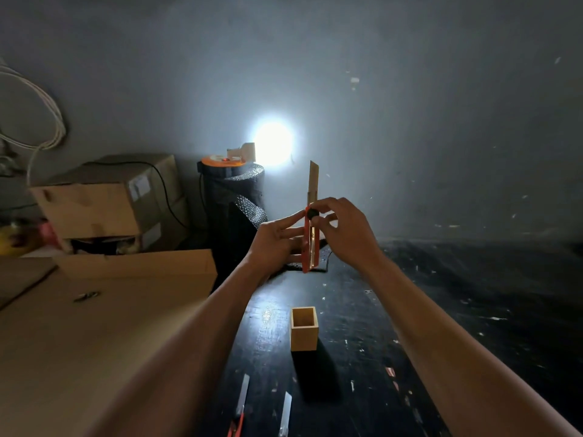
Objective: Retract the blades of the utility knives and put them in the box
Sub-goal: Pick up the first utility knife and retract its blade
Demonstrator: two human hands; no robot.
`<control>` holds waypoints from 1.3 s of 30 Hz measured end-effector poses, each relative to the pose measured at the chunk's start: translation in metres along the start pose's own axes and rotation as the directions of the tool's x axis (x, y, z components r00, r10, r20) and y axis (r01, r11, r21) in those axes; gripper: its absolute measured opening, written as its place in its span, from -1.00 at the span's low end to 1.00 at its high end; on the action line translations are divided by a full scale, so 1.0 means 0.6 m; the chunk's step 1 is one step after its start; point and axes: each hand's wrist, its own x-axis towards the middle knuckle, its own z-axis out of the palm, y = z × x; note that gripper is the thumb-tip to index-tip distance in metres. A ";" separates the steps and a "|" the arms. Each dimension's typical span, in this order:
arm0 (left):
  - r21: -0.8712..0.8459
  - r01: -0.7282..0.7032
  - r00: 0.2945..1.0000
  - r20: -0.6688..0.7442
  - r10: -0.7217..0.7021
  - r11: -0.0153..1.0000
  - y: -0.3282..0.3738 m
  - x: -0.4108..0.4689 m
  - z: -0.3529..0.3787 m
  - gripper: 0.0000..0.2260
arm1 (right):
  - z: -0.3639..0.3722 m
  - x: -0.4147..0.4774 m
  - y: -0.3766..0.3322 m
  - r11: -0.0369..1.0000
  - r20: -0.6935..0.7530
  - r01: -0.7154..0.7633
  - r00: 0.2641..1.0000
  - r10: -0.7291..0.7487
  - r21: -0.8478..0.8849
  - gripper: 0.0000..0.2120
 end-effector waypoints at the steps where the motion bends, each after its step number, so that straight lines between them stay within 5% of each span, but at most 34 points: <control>1: 0.005 -0.001 1.000 -0.009 0.001 1.000 0.005 0.004 0.001 -0.46 | -0.005 0.007 -0.002 1.000 0.003 0.017 1.000 -0.017 -0.018 -0.82; 10: 0.139 -0.054 0.996 -0.062 0.064 0.989 0.032 0.033 0.004 -0.44 | -0.024 0.043 -0.006 0.998 -0.008 0.055 0.998 -0.056 -0.037 -0.83; 20: 0.087 -0.038 0.997 -0.058 0.044 0.995 0.047 0.049 0.009 -0.46 | -0.029 0.031 0.007 0.998 0.052 0.056 0.997 -0.055 -0.024 -0.85; 39: 0.164 -0.062 0.990 -0.113 0.081 0.984 0.072 0.043 0.019 -0.43 | -0.011 -0.011 0.001 0.991 0.075 -0.080 0.995 0.072 0.106 -0.86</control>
